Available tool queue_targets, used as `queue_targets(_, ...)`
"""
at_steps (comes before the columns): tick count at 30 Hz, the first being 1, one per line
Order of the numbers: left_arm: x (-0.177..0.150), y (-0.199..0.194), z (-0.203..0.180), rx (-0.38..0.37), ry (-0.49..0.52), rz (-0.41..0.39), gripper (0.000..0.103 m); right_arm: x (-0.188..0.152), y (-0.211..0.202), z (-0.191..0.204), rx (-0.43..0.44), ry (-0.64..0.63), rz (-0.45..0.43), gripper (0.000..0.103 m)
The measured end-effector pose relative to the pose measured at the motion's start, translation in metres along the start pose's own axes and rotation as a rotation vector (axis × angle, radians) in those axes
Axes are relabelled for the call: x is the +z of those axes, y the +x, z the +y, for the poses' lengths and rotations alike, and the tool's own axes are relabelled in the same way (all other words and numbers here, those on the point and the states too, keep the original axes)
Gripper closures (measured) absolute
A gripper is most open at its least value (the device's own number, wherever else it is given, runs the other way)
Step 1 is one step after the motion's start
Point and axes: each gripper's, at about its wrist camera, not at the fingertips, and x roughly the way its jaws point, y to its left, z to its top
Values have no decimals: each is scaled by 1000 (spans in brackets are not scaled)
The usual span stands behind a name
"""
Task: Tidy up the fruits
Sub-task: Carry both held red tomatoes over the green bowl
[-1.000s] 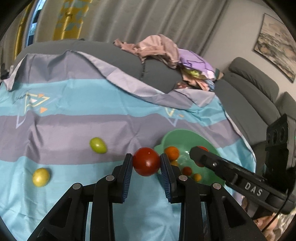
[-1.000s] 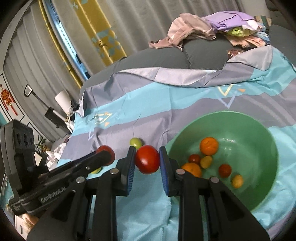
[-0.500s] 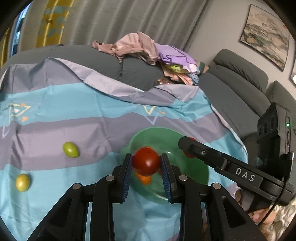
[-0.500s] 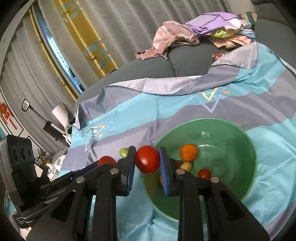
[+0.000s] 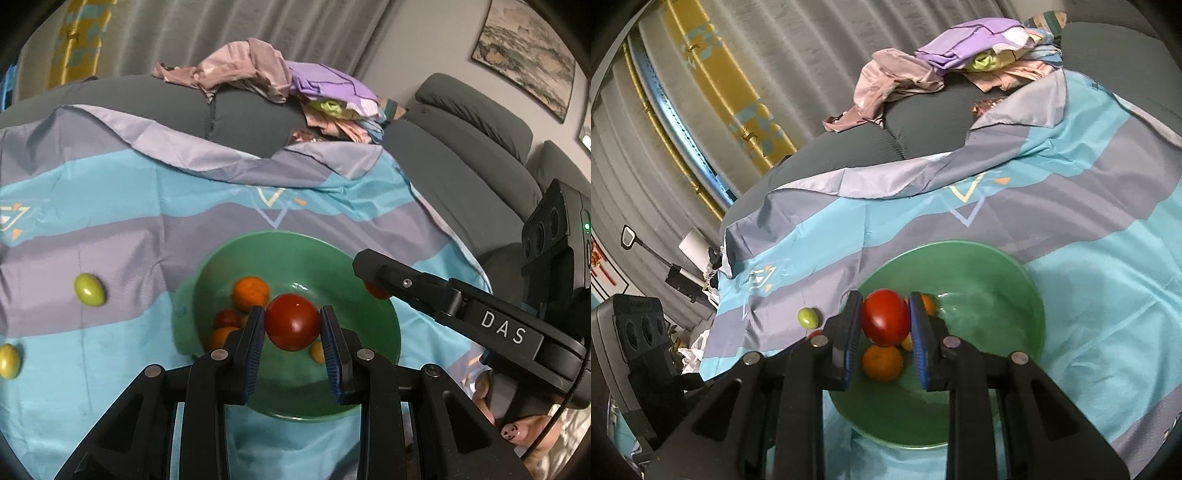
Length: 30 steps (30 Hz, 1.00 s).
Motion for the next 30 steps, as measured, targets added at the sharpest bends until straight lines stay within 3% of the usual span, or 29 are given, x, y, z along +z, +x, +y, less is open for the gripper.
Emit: queue_targets(30, -13, 40, -15, 8, 51, 123, 73, -2, 36, -27, -97, 42, 108, 77)
